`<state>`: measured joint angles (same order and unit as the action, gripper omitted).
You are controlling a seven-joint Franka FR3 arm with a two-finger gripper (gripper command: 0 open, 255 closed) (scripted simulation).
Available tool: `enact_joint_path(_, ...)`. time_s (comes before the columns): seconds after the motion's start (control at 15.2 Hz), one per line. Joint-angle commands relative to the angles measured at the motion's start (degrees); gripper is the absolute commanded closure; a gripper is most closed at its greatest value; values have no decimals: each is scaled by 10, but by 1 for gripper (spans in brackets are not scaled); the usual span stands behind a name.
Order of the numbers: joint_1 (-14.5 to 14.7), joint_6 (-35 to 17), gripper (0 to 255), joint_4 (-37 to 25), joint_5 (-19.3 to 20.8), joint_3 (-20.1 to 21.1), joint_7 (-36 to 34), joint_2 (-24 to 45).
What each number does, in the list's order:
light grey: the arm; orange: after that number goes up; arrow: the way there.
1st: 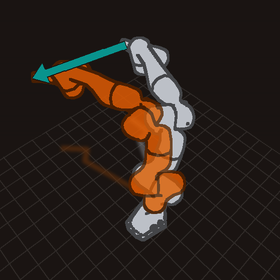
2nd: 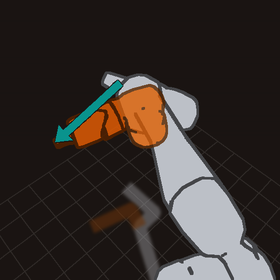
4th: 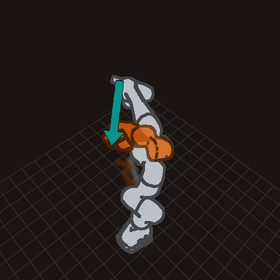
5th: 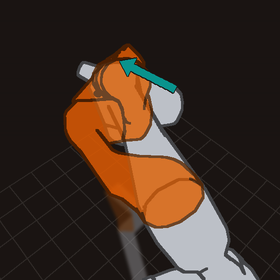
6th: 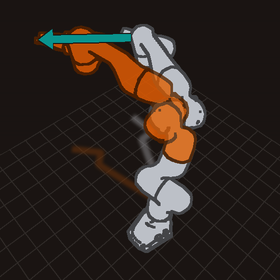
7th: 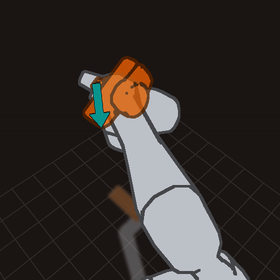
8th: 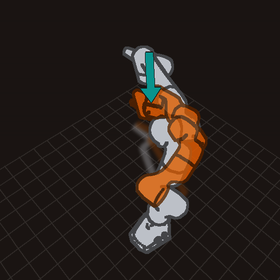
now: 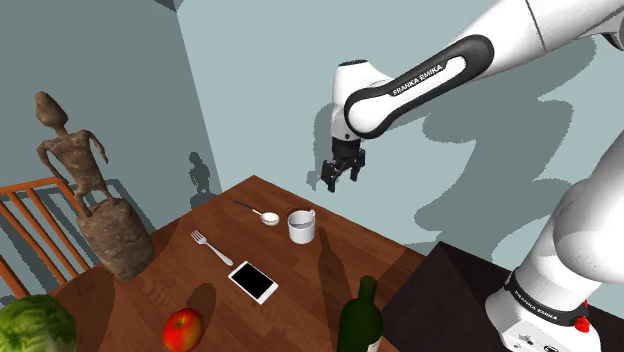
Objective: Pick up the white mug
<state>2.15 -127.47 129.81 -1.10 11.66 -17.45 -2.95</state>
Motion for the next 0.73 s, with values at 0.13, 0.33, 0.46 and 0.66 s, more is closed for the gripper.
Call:
enact_joint_path(0.13,8,-36,0,-52,32,8,-28,94)
enact_joint_path(0.33,18,-53,0,-96,57,7,-49,163)
enact_joint_path(0.46,27,-62,0,-130,73,5,-61,208)
enact_joint_path(0.66,42,-68,0,-186,94,-1,-76,277)
